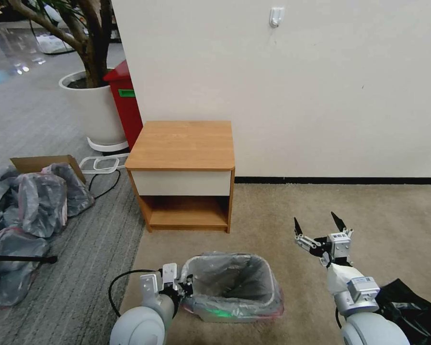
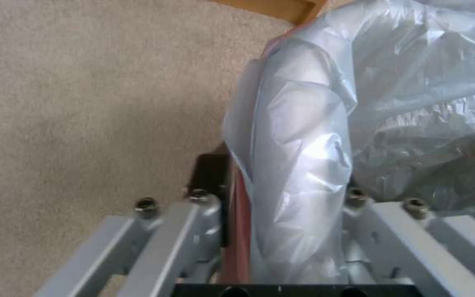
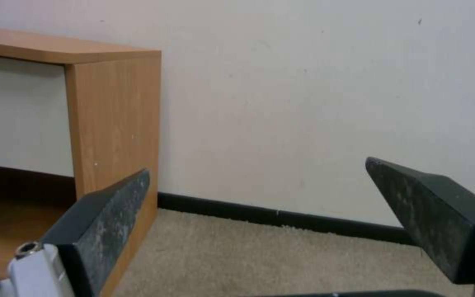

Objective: Pick up the garbage bag from the table and place it over the trash can.

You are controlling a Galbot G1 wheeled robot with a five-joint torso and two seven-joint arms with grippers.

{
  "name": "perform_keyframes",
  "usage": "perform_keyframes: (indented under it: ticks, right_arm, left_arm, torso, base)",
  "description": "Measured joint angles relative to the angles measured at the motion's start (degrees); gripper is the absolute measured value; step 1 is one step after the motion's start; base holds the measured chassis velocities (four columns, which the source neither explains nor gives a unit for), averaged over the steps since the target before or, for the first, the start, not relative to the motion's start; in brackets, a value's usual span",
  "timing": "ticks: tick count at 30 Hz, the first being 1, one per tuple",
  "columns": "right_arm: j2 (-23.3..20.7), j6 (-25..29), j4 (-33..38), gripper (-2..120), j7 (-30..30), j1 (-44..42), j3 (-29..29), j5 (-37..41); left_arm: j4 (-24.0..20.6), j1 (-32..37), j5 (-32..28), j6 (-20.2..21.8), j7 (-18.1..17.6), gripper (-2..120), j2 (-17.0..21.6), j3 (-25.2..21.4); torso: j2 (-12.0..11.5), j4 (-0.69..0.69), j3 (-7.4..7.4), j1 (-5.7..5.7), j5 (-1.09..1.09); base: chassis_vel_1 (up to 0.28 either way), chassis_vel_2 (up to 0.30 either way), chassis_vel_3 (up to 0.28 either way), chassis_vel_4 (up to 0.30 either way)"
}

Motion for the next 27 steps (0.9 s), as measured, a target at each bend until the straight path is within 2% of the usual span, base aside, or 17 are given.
perform_keyframes:
  ticks: [3,5,8,13,17,18,20,22,23,24,25,26,27]
  right_arm:
    - [-0.04,0.22,-0.19,100,0.00,-0.02,0.25,0.15]
    - [-0.04,0.32,-0.28,100,0.00,-0.06,0.26,0.16]
    - [0.06,0.92,-0.39,100,0.00,-0.60,0.25,0.33]
    - [0.08,1.31,-0.46,100,0.00,-1.12,0.24,1.31]
    - [-0.16,2.21,-0.79,100,-0.33,-1.67,0.78,3.79]
    - [-0.16,2.21,-0.79,100,-0.33,-1.67,0.78,3.79]
    - [-0.18,2.78,-0.78,100,-1.44,-2.33,1.35,6.30]
    - [0.16,3.95,-1.04,100,-2.08,-3.34,1.97,8.11]
    - [0.16,3.95,-1.04,100,-2.08,-3.34,1.97,8.11]
    - [0.39,4.81,-1.37,100,-2.28,-3.67,2.24,8.26]
    - [0.94,6.73,-2.08,100,-2.89,-4.53,2.88,8.47]
    - [1.22,7.73,-2.35,100,-3.34,-5.03,3.15,8.83]
    - [1.22,7.73,-2.35,100,-3.34,-5.03,3.15,8.83]
  left_arm:
    - [-0.33,0.12,0.31,0.13,0.04,44,0.23,-0.06]
    - [-0.56,0.25,0.41,0.17,0.06,47,0.25,-0.04]
    - [-2.07,1.00,0.71,0.18,0.07,64,0.33,-0.27]
    - [-3.27,1.66,1.79,0.13,0.40,76,0.38,-1.08]
    - [-5.14,2.65,3.91,-1.32,4.55,94,0.35,-3.90]
    - [-5.14,2.65,3.91,-1.32,4.55,94,0.35,-3.90]
    - [-6.38,3.67,6.90,-5.50,7.36,99,0.45,-5.58]
    - [-6.40,6.06,18.28,-14.69,12.25,100,0.64,-7.77]
    - [-6.40,6.06,18.28,-14.69,12.25,100,0.64,-7.77]
    - [-6.25,7.04,22.01,-17.87,13.52,100,0.64,-8.54]
    - [-6.01,9.39,28.27,-23.97,15.85,100,0.23,-10.78]
    - [-5.99,10.47,30.66,-26.61,16.71,100,-0.18,-11.99]
    - [-5.99,10.47,30.66,-26.61,16.71,100,-0.18,-11.99]
  torso:
    - [-0.01,0.00,0.00,0.00,-0.03]
    - [0.00,0.00,0.00,0.00,-0.03]
    - [-0.01,0.00,0.00,0.00,-0.02]
    - [0.00,0.00,0.01,0.00,-0.02]
    - [0.00,0.00,0.00,0.00,-0.02]
    - [0.00,0.00,0.00,0.00,-0.02]
    - [0.00,-0.01,0.00,0.01,-0.02]
    - [0.00,0.00,0.00,0.01,-0.01]
    - [0.00,0.00,0.00,0.01,-0.01]
    - [0.00,0.00,0.00,0.01,-0.01]
    - [-0.01,0.00,0.00,0.01,-0.02]
    - [0.00,0.00,0.00,0.01,-0.02]
    - [0.00,0.00,0.00,0.01,-0.02]
  base:
    - [0.000,0.000,0.000,0.000]
    - [0.000,0.000,0.000,0.000]
    - [0.000,0.000,0.000,0.000]
    - [0.000,0.000,0.000,0.000]
    - [0.000,0.000,0.000,0.000]
    - [0.000,0.000,0.000,0.000]
    - [0.000,0.000,0.000,0.000]
    - [0.000,0.000,0.000,0.000]
    - [0.000,0.000,0.000,0.000]
    - [0.000,0.000,0.000,0.000]
    - [0.000,0.000,0.000,0.000]
    - [0.000,0.000,0.000,0.000]
    - [0.000,0.000,0.000,0.000]
